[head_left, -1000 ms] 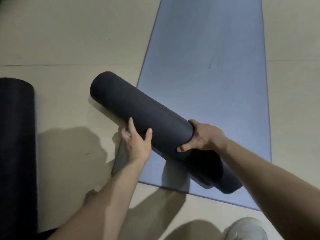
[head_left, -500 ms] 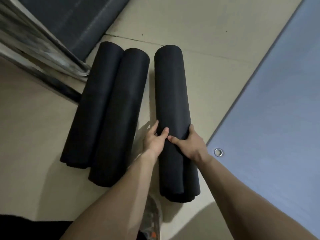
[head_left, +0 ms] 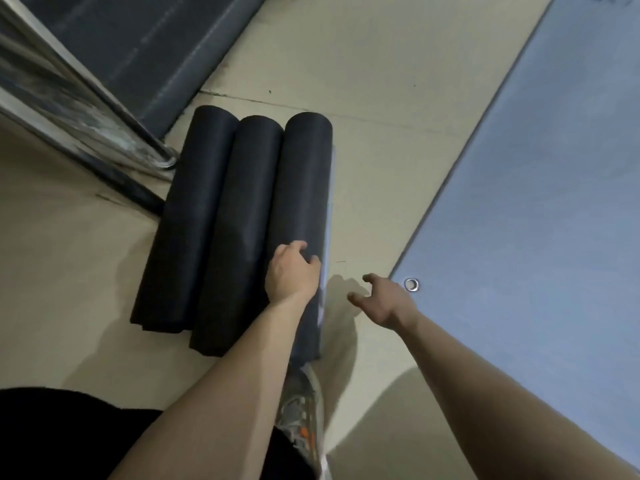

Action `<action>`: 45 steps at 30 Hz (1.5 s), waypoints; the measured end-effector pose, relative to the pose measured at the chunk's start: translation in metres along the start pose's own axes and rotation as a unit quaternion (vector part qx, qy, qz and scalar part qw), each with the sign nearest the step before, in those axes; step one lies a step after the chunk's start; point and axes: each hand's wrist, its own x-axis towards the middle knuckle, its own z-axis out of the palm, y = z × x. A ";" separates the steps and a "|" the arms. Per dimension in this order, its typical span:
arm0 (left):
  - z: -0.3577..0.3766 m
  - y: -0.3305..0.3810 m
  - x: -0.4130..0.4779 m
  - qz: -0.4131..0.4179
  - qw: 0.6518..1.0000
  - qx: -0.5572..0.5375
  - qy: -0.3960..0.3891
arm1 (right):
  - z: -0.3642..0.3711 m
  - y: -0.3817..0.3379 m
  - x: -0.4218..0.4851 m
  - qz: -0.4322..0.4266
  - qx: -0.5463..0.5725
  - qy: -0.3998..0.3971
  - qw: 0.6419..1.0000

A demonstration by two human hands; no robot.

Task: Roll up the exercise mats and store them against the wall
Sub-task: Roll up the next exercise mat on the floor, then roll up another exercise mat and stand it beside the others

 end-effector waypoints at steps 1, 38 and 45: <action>0.006 0.014 -0.015 0.027 0.999 0.015 -0.036 | -0.014 0.027 -0.014 0.020 -0.012 0.027 0.999; 0.221 0.203 -0.100 0.529 0.816 0.231 -0.012 | -0.140 0.330 -0.070 0.121 -0.246 0.417 0.867; 0.268 0.172 -0.073 0.577 0.796 0.183 0.009 | -0.111 0.350 -0.035 0.109 -0.246 0.431 0.862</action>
